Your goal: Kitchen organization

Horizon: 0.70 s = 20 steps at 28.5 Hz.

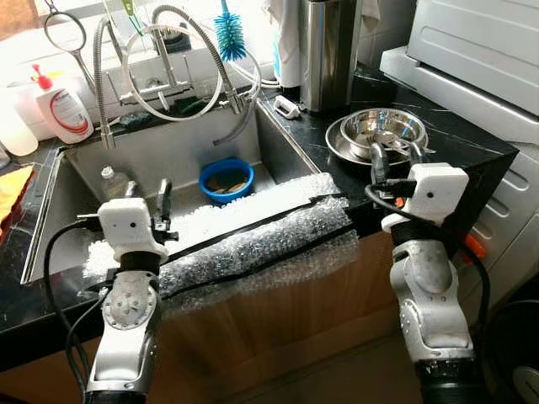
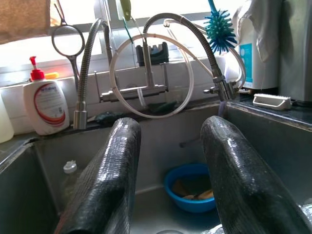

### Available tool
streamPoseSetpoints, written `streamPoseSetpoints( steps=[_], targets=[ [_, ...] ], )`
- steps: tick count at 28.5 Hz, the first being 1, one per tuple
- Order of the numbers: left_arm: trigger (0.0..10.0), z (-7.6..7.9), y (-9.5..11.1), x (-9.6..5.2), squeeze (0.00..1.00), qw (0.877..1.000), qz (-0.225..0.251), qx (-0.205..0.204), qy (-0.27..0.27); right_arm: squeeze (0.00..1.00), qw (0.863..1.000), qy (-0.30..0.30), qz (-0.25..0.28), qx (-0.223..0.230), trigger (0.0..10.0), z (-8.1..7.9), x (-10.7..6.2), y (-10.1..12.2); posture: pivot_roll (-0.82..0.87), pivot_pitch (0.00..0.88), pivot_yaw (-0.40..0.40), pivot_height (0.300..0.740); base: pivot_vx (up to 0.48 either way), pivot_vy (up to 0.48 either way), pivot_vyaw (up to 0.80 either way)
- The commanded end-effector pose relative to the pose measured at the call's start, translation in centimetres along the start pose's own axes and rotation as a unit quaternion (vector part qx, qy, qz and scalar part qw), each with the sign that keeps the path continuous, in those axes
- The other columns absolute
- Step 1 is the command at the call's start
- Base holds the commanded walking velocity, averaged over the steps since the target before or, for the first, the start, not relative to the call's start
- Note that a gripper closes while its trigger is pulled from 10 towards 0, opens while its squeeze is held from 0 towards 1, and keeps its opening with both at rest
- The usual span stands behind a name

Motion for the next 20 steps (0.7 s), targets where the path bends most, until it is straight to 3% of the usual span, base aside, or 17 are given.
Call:
streamPoseSetpoints(
  steps=[1, 5, 6, 20],
  targets=[
    [10.0, -0.3, 0.1, 0.0, 0.0, 1.0, -0.001, 0.01, -0.001, 1.0, 1.0, 0.001, -0.002, 0.002, 10.0, -0.3, 0.3, 0.0, -0.18, 0.0, 0.142, 0.74, 0.0, 0.0, 0.0],
    [10.0, -0.2, 0.1, 0.0, 0.0, 1.0, -0.002, 0.01, -0.001, 1.0, 1.0, 0.0, -0.003, 0.002, 10.0, -0.3, 0.3, 0.0, -0.18, 0.0, 0.142, 0.74, 0.0, 0.0, 0.0],
    [10.0, 0.4, -0.1, 0.1, 0.0, 1.0, -0.004, 0.005, -0.011, 0.0, 1.0, -0.007, -0.01, 0.015, 10.0, -0.1, 1.2, -0.1, -0.19, 0.0, 0.144, 0.74, 0.0, 0.0, 0.0],
    [10.0, 1.2, -0.5, -0.1, 0.0, 1.0, -0.012, 0.005, -0.028, 0.0, 0.998, -0.037, -0.042, -0.004, 10.0, 0.9, 2.1, -1.4, -0.19, 0.0, 0.151, 0.74, 0.0, 0.0, 0.0]
  ],
)
Point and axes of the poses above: a point about 5 cm out from each wrist's last joint towards the gripper, its own x axis pointing out of the wrist towards the gripper, its own y axis along the axis of the wrist's last joint, z = x × y, the point moved 4 cm from there along x, pointing out of the wrist towards the gripper, and after that the axes turned 7 degrees about x, right-handed, at the moved point
